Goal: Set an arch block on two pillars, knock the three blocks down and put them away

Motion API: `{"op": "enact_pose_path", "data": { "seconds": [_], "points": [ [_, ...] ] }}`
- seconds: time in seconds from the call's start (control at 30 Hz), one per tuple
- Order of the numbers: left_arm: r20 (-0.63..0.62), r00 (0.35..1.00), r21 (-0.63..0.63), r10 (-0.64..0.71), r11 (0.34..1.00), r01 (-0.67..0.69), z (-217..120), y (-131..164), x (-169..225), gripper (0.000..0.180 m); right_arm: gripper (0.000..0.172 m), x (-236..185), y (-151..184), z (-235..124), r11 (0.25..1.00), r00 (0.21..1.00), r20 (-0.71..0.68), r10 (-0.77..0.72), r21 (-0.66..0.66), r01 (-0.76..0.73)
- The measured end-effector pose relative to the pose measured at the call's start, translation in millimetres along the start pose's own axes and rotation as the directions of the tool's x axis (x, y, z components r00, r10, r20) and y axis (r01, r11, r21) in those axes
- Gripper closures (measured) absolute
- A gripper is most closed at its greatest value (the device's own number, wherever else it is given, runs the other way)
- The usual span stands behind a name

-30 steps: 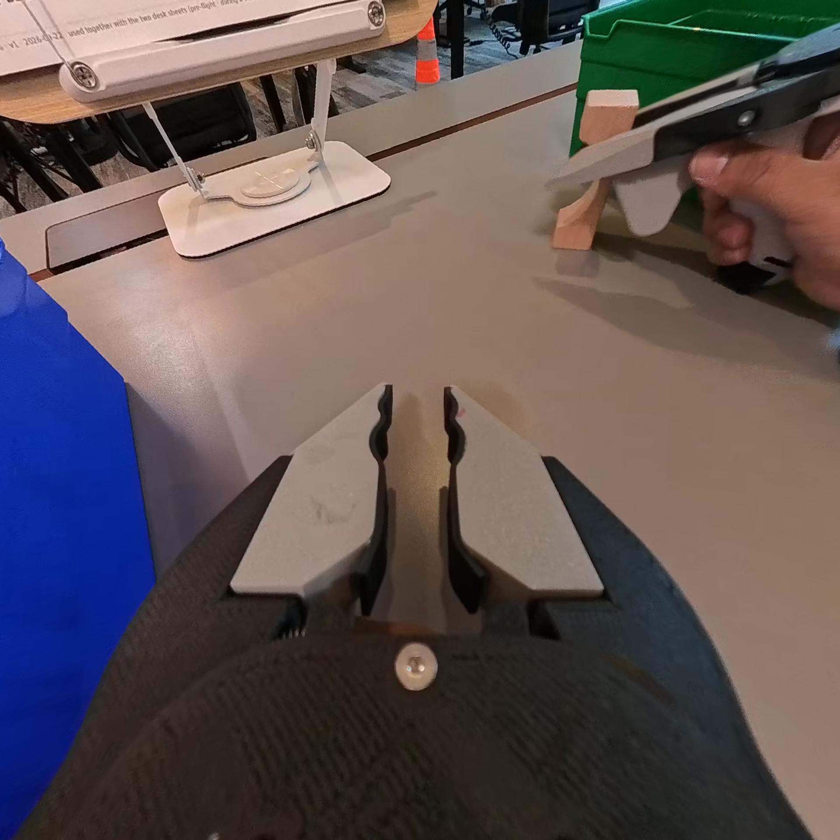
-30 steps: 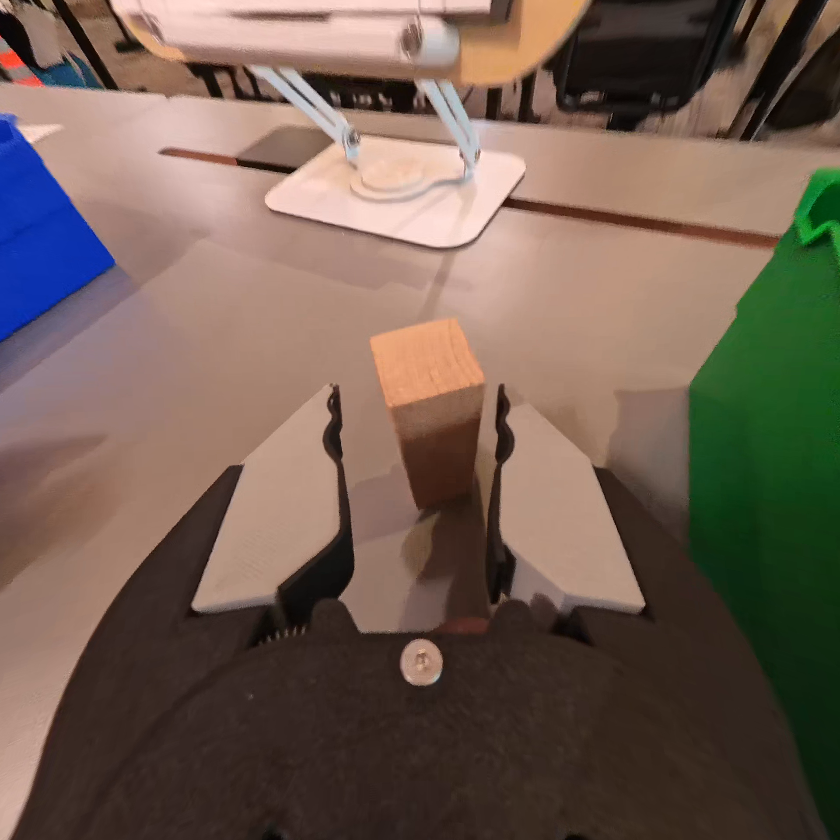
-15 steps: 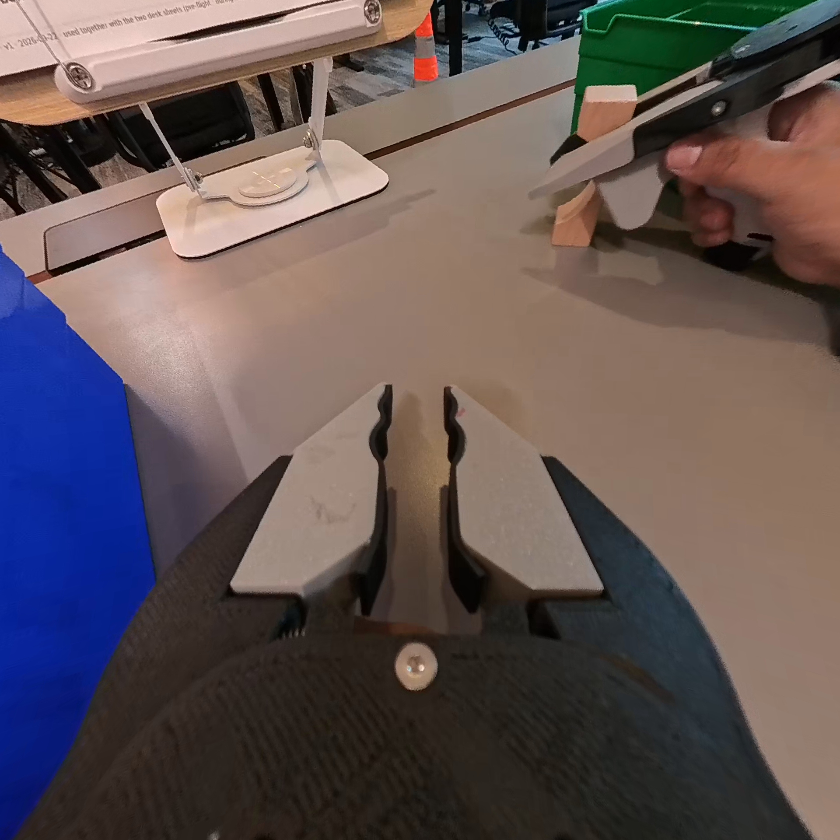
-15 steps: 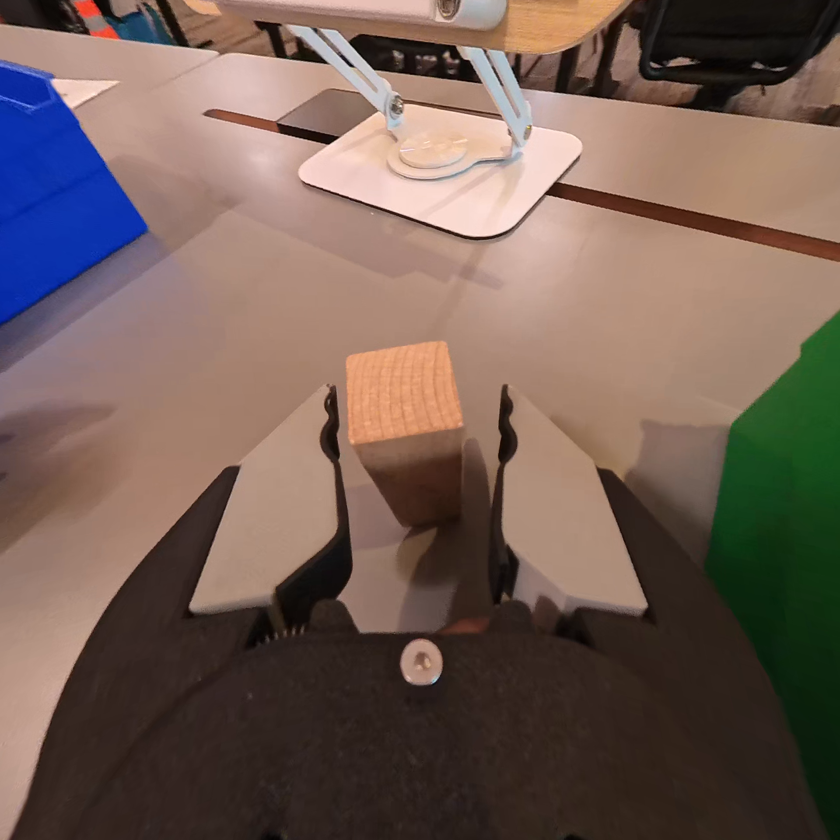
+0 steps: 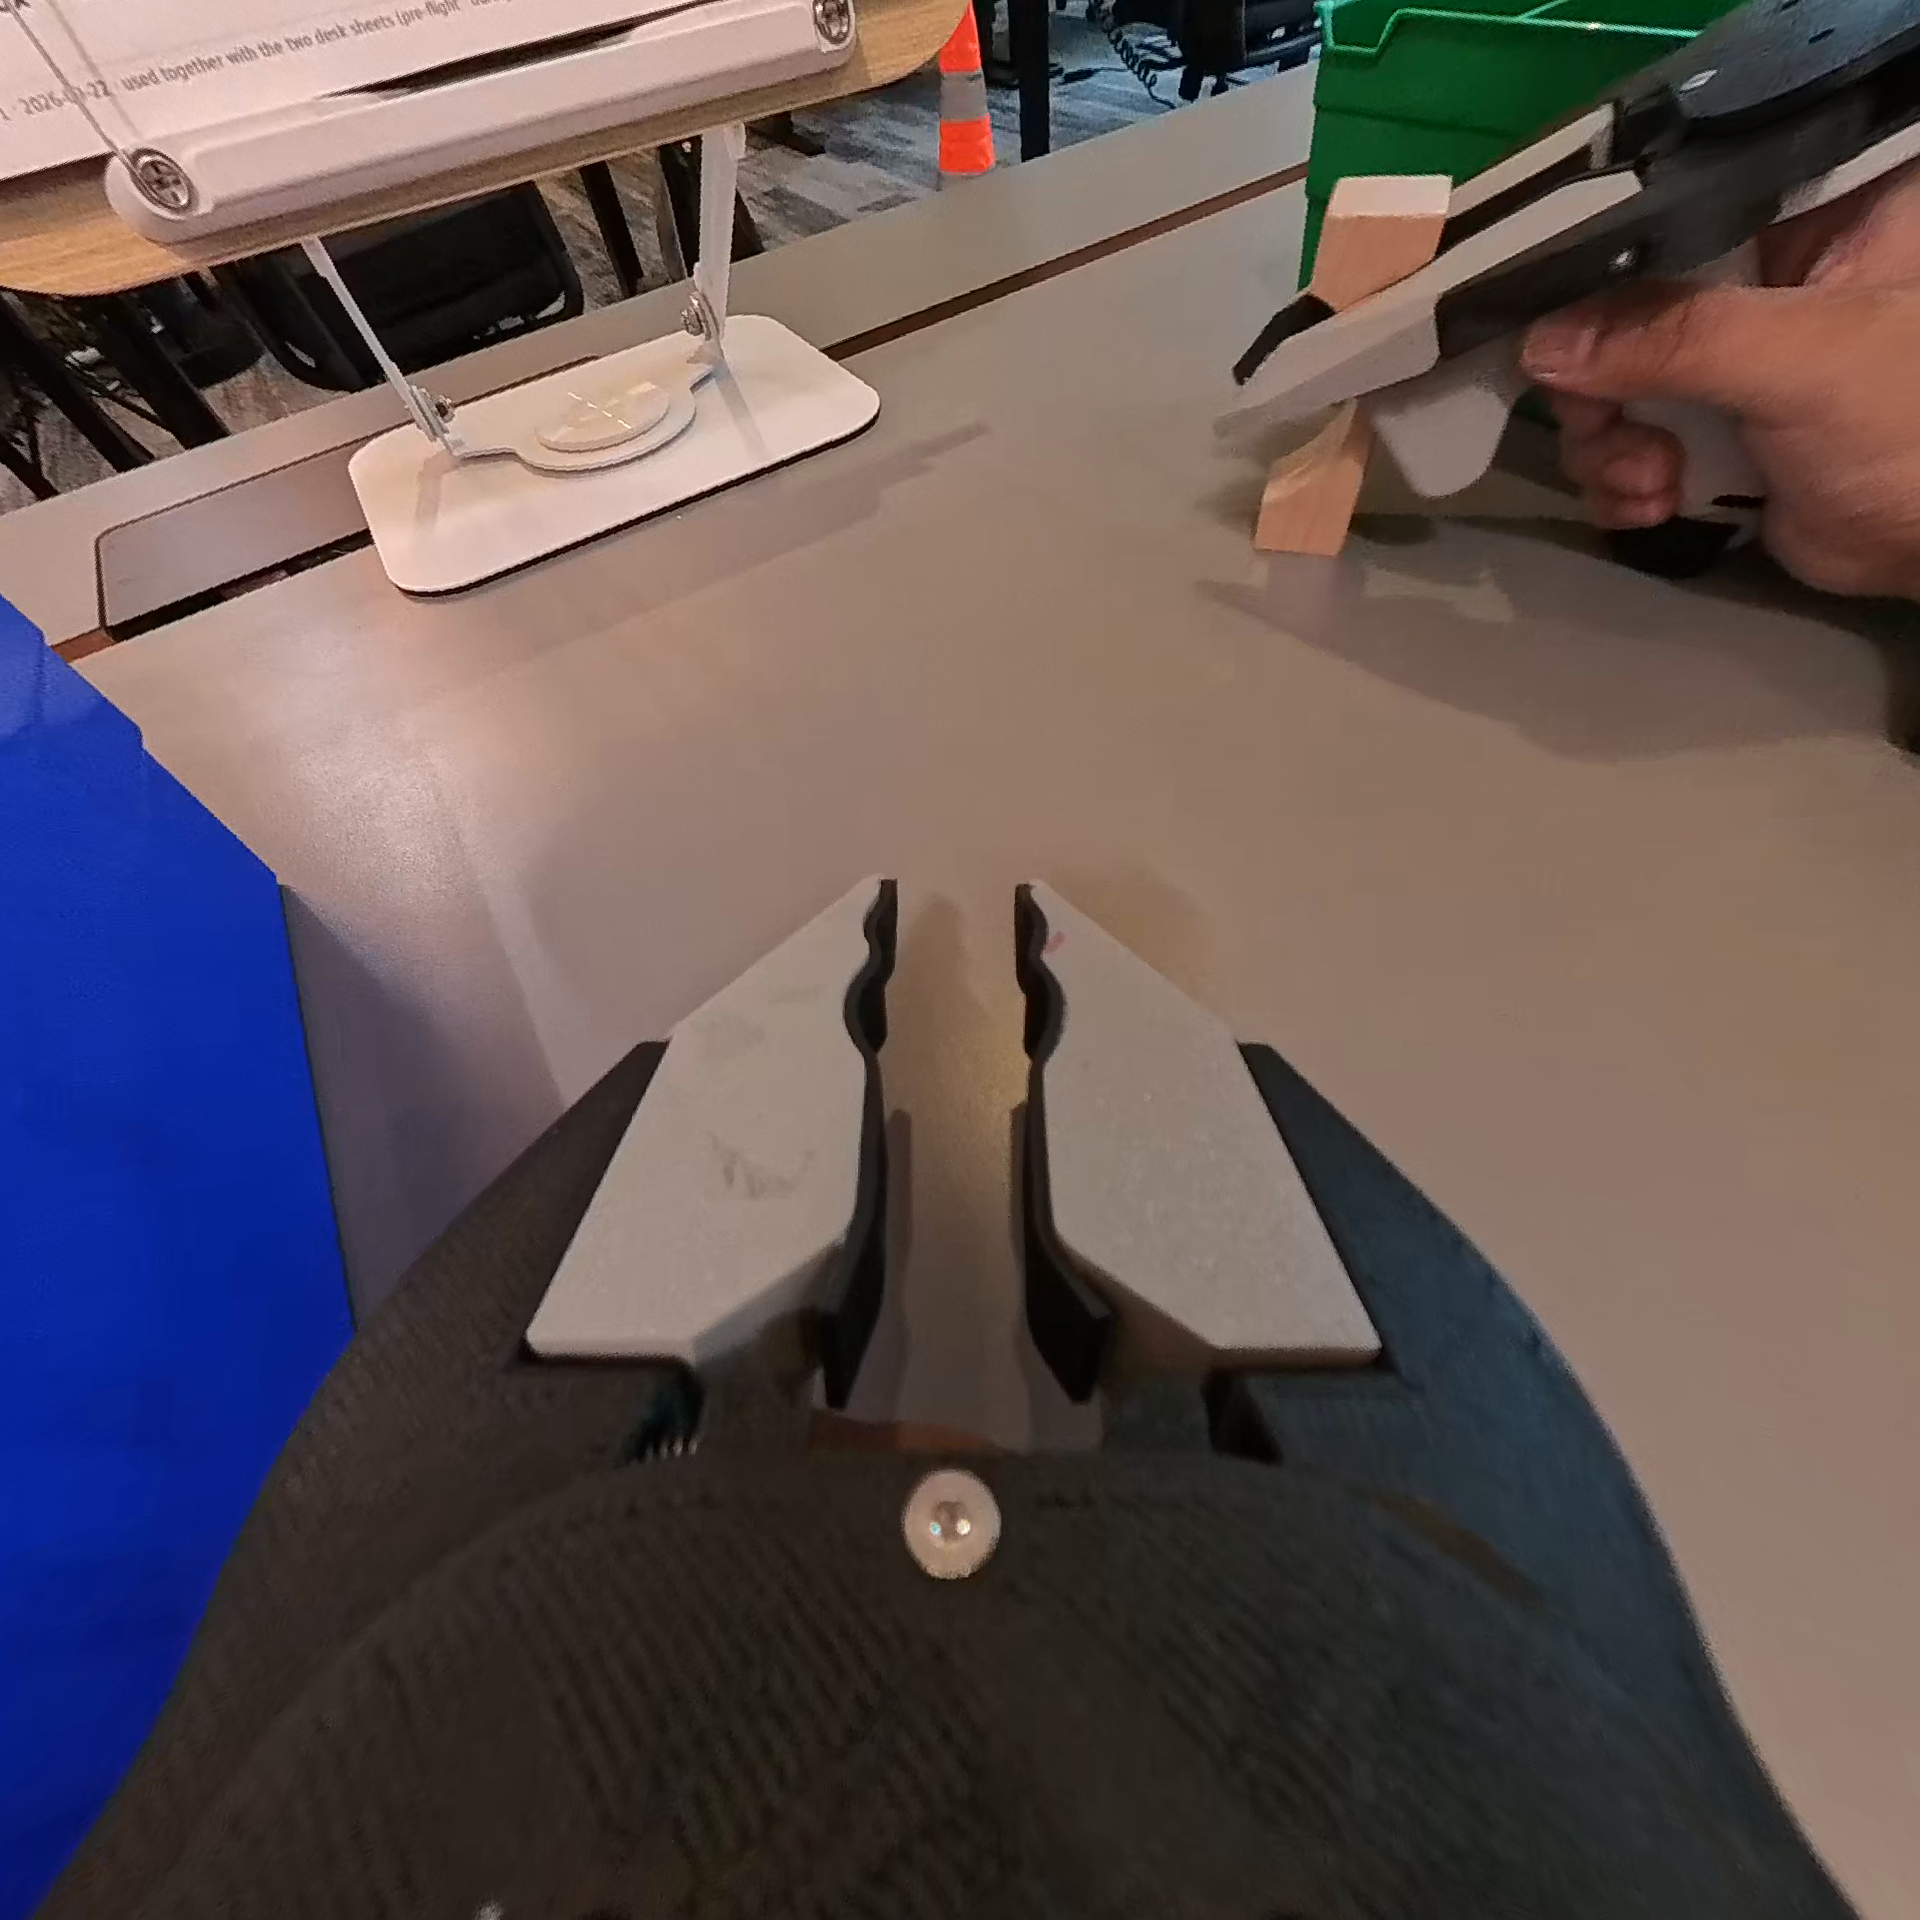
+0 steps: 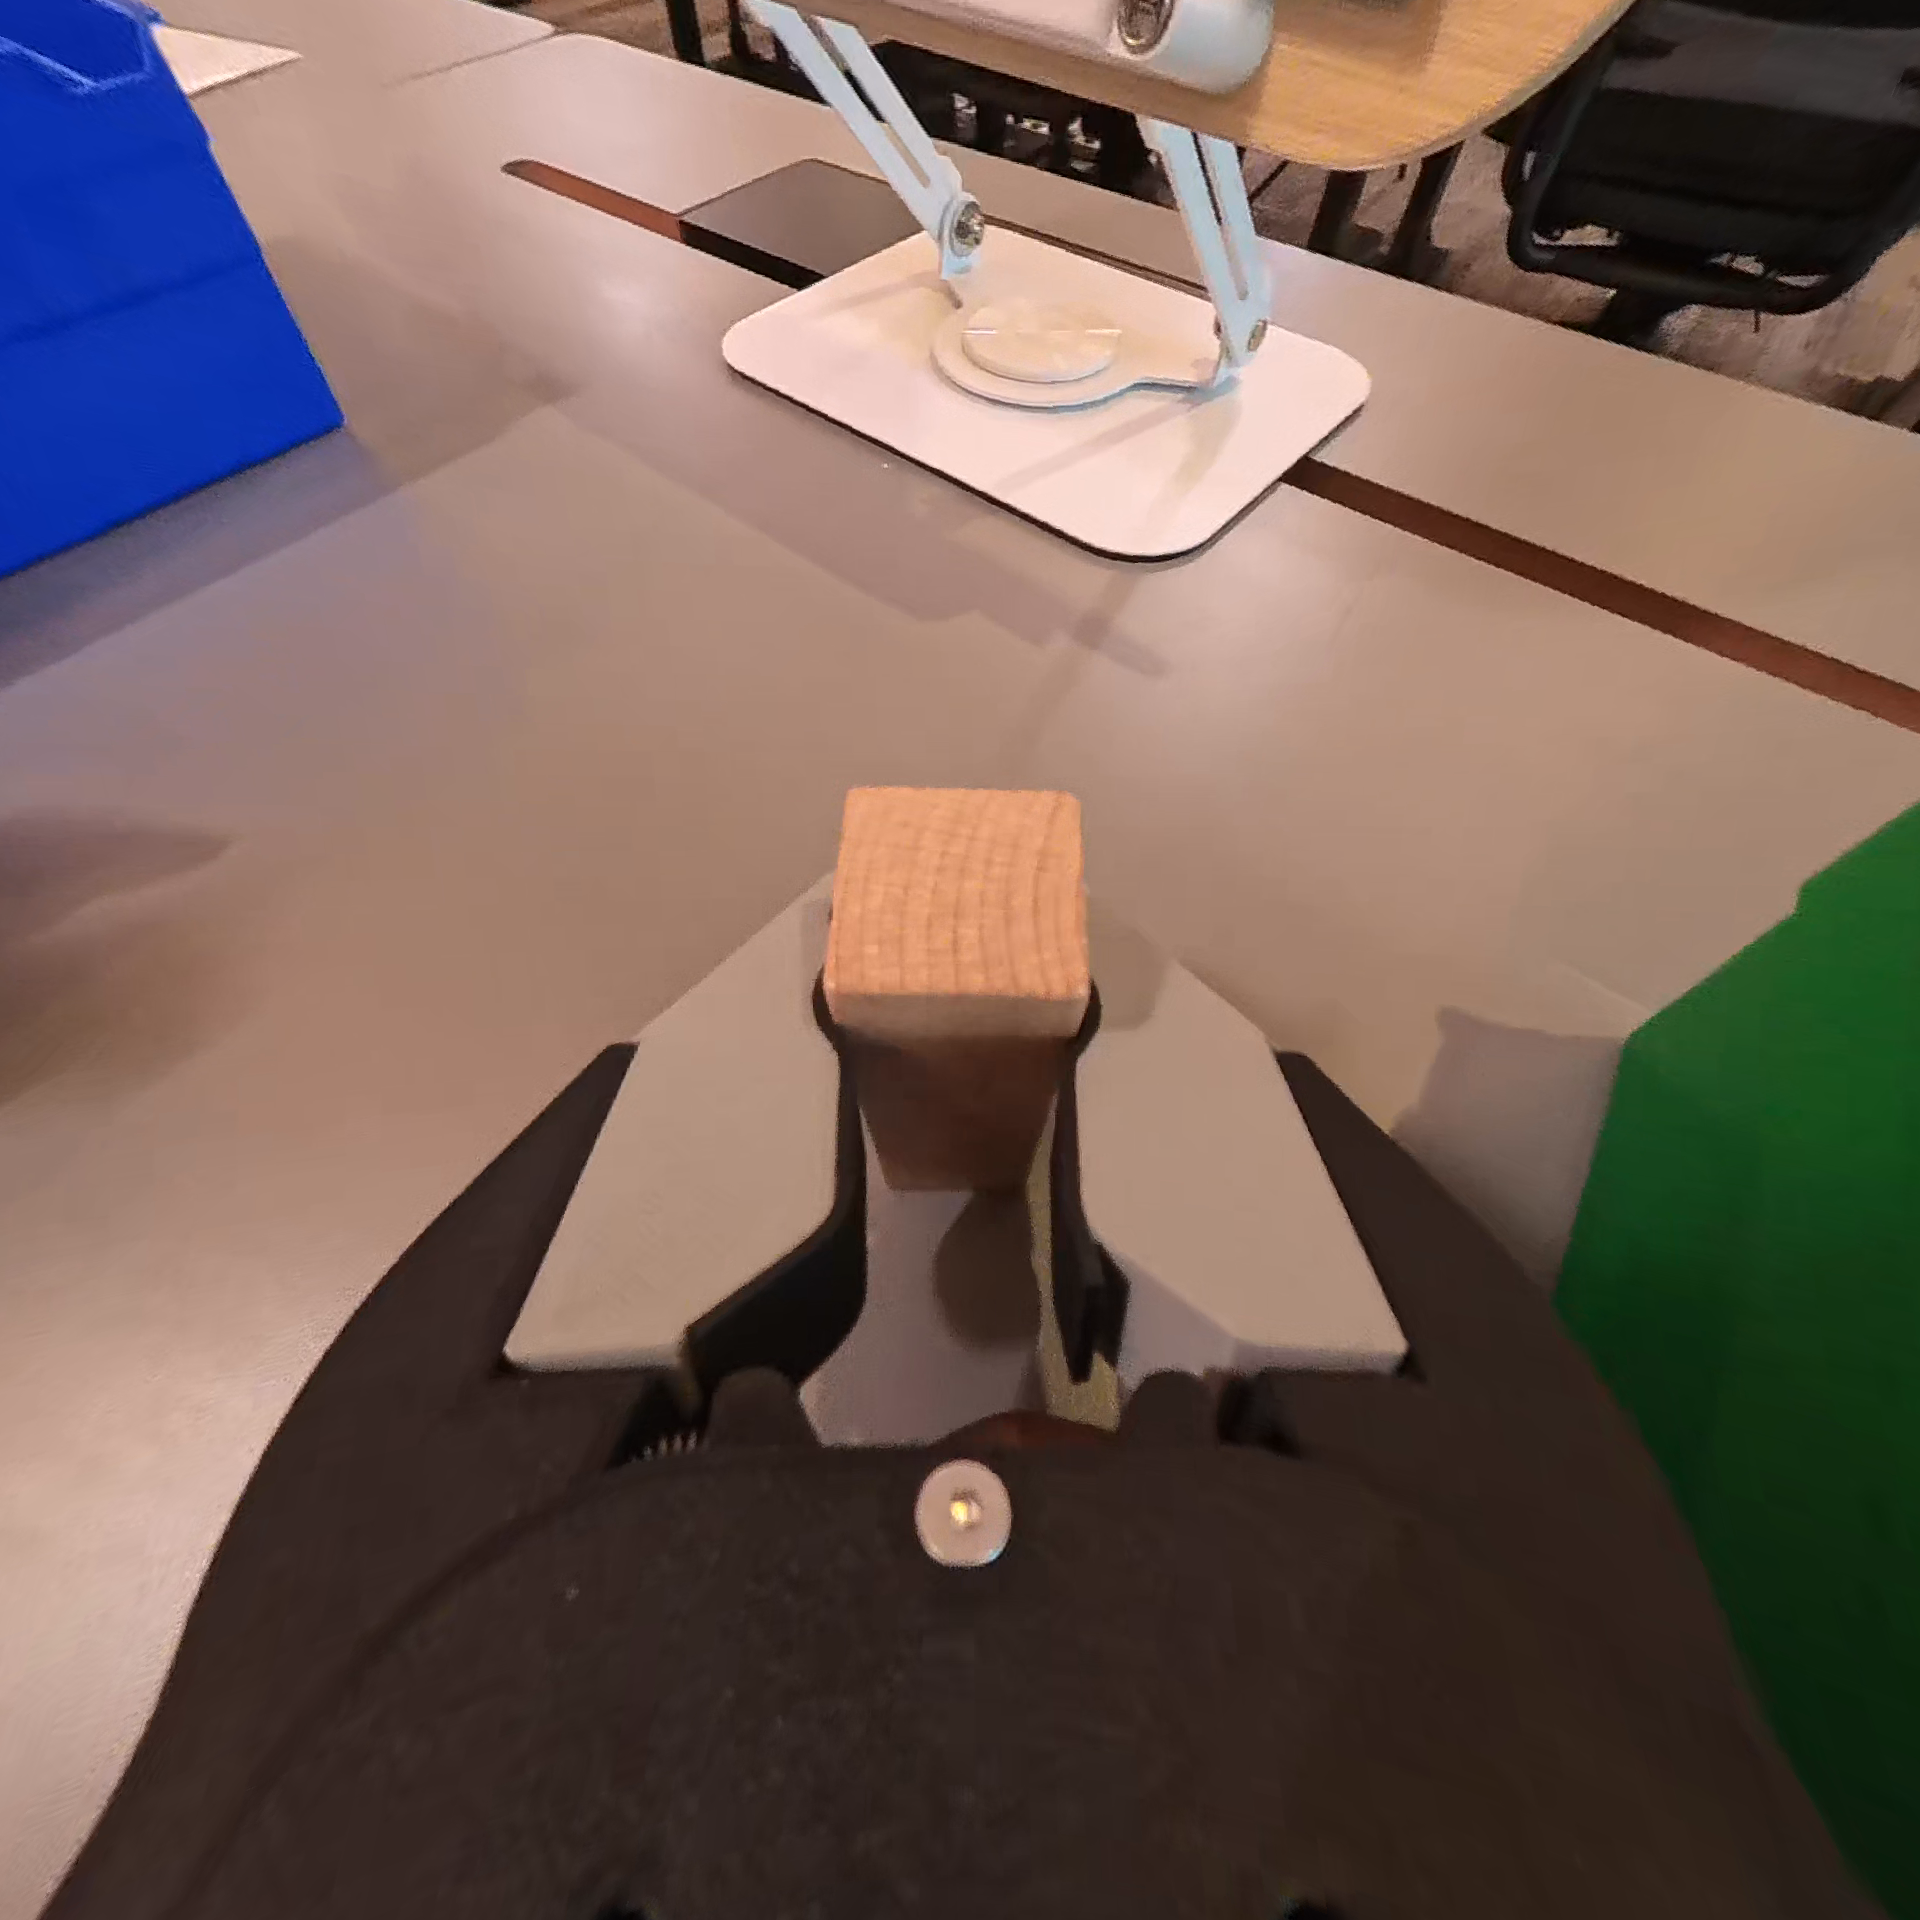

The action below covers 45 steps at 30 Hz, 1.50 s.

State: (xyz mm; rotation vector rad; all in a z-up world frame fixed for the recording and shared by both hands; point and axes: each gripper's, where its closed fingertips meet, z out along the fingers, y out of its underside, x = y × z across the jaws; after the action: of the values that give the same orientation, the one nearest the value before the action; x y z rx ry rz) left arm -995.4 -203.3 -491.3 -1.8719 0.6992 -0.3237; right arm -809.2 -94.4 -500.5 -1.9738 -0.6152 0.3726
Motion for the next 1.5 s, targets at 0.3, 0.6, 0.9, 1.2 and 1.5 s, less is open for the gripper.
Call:
{"op": "enact_pose_path", "data": {
  "seconds": [0.3, 0.6, 0.9, 1.2, 1.5],
  "points": [
    [-0.001, 1.0, -0.005, 0.011, 1.0, -0.011, 1, 1, 1, 0.16, 0.139, -12, -31, -23, 0.969, 0.961, -0.188, -0.205, 0.101, 0.226],
    [0.0, 1.0, -0.005, 0.017, 1.0, -0.017, 1, 1, 2, 0.16, 0.139, -24, -121, -137, 0.685, 0.494, -0.824, -0.277, 0.192, 0.703],
    [-0.001, 1.0, -0.011, 0.028, 1.0, -0.028, 1, 1, 3, 0.16, 0.138, 6, -125, -245, 0.741, 0.571, -0.82, 0.049, 0.413, 0.53],
    [0.006, 0.998, -0.039, 0.067, 0.997, -0.066, 4, 4, 6, 0.16, 0.138, 120, -14, -210, 0.997, 0.691, -0.722, -0.046, 0.013, 0.079],
    [0.01, 0.998, -0.027, 0.064, 0.998, -0.063, 3, 3, 5, 0.16, 0.123, 108, 4, -188, 1.0, 0.797, -0.604, 0.003, -0.011, -0.012]
  ]
}}
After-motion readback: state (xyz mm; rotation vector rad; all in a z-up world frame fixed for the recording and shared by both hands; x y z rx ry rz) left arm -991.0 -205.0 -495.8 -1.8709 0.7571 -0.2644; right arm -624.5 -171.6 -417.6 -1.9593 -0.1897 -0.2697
